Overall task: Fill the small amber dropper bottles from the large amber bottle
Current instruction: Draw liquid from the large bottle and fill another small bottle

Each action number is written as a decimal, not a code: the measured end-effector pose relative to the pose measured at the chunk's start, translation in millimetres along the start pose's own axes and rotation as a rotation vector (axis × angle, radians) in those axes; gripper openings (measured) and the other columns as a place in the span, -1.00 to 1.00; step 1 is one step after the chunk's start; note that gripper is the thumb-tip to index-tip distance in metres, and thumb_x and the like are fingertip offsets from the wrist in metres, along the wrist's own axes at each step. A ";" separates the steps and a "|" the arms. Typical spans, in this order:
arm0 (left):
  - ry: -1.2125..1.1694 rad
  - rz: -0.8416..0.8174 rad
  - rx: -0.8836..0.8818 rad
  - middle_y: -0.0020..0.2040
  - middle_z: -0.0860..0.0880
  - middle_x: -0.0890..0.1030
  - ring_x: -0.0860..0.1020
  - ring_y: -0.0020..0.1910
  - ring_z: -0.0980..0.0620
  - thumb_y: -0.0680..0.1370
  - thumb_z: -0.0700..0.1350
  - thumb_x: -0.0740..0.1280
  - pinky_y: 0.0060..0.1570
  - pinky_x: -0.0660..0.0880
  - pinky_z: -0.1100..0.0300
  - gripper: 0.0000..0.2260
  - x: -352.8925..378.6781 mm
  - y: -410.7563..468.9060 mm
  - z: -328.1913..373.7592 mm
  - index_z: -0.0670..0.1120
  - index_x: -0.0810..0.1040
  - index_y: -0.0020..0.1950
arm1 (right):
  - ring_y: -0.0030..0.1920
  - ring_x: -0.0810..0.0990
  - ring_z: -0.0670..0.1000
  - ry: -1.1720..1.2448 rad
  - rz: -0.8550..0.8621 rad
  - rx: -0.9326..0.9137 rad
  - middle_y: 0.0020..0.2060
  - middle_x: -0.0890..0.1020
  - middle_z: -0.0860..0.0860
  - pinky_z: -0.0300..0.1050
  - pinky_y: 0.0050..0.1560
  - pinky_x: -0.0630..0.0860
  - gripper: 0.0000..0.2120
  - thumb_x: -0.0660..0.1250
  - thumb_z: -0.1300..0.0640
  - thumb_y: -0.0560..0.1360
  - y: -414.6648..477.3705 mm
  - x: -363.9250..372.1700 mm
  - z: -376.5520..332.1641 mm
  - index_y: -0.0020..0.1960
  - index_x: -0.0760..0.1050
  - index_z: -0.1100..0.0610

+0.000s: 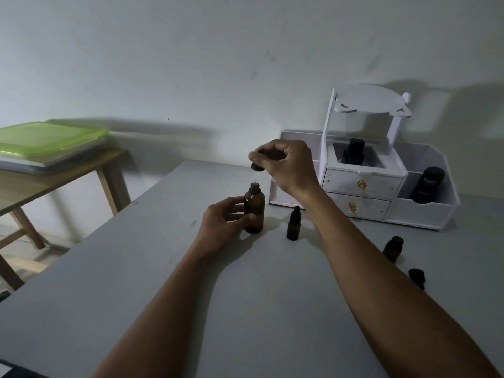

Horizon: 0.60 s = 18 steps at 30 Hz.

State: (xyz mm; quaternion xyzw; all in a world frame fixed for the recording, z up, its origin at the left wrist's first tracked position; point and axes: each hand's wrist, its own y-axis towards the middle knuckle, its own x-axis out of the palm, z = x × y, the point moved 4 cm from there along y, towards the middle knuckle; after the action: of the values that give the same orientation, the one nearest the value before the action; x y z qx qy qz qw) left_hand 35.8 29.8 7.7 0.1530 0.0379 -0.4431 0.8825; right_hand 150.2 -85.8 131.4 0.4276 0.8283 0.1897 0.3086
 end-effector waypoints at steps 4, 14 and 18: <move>-0.022 0.000 -0.007 0.08 0.00 0.71 0.69 0.05 0.13 0.46 -0.16 0.54 0.17 0.60 0.04 -0.58 -0.6 -0.1 -2.4 0.03 0.60 0.30 | -0.26 0.73 -0.10 0.099 0.094 -0.039 -0.27 0.74 0.01 -0.23 -0.09 0.65 -0.87 0.51 0.17 0.46 11.4 -32.4 -28.4 -0.07 0.70 0.23; 0.144 0.490 0.241 0.03 0.15 0.64 0.60 0.07 0.15 0.49 -0.01 0.51 -0.12 0.57 0.23 -0.68 6.9 -24.4 40.5 0.03 0.61 0.22 | -0.20 0.73 -0.09 0.137 0.236 -0.018 -0.25 0.73 -0.05 -0.11 -0.16 0.66 -0.91 0.48 0.11 0.49 -5.9 -124.0 -47.5 -0.06 0.67 0.13; 0.035 0.425 0.298 -0.20 0.12 0.67 0.65 -0.23 0.13 0.50 -0.10 0.49 -0.19 0.60 0.19 -0.86 39.3 -40.6 66.0 0.04 0.65 0.03 | -0.25 0.71 -0.18 0.113 0.223 0.023 -0.29 0.70 -0.16 -0.22 -0.19 0.67 -0.96 0.47 0.18 0.50 -23.5 -147.0 -31.2 -0.06 0.66 0.12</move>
State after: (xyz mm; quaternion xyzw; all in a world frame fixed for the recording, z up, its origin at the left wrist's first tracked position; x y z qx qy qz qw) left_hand 22.8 -43.2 52.9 0.2935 -0.0456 -0.2458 0.9227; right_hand 180.5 -222.0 192.2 0.5090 0.7938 0.2372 0.2334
